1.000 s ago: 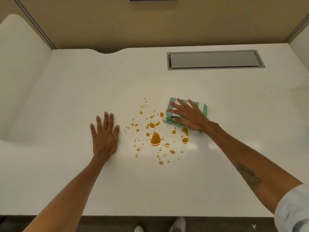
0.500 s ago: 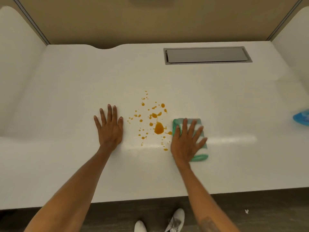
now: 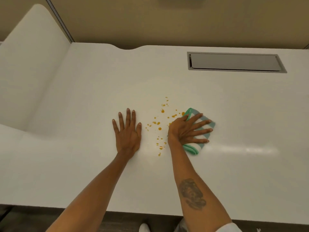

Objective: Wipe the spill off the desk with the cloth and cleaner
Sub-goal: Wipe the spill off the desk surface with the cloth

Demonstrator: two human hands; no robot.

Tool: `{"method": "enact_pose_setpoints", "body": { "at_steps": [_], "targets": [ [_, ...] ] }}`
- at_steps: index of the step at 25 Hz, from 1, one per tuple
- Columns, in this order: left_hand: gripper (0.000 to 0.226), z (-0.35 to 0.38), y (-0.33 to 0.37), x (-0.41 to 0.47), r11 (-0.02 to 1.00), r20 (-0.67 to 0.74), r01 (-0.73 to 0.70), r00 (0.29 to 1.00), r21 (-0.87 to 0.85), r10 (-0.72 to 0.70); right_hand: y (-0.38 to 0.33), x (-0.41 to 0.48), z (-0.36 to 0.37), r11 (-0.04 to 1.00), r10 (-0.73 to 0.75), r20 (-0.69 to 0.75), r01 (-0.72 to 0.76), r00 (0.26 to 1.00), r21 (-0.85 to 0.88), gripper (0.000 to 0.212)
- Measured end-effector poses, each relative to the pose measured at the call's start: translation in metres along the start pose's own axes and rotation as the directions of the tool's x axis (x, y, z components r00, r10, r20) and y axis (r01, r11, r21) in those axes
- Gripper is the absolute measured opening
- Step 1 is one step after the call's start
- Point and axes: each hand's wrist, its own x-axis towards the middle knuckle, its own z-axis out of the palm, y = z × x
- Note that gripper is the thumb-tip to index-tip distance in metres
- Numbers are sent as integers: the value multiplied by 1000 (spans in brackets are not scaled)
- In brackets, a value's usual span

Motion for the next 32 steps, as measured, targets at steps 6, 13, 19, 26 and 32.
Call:
{"method": "enact_pose_setpoints", "body": {
  "at_steps": [6,13,19,26,32],
  "targets": [
    [62,3,-1,2,999,-15,10,1000,33,-9,-53,53,17,950,-274,183,295,944,-100,61],
    [61,4,0,3,998,-36,14,999,61,-12,-97,96,39,639,-629,467,756,622,-145,59],
    [61,3,-1,4,998,-22,17,1000,60,-16,-98,116,36,196,-751,636,980,177,-41,59],
    [58,3,-2,3,999,-11,9,1000,38,-8,-52,75,26,60,-768,640,998,31,24,66],
    [56,-1,-3,1,1000,10,-19,1000,5,19,3,28,9,24,-776,631,999,-4,36,61]
  ]
}}
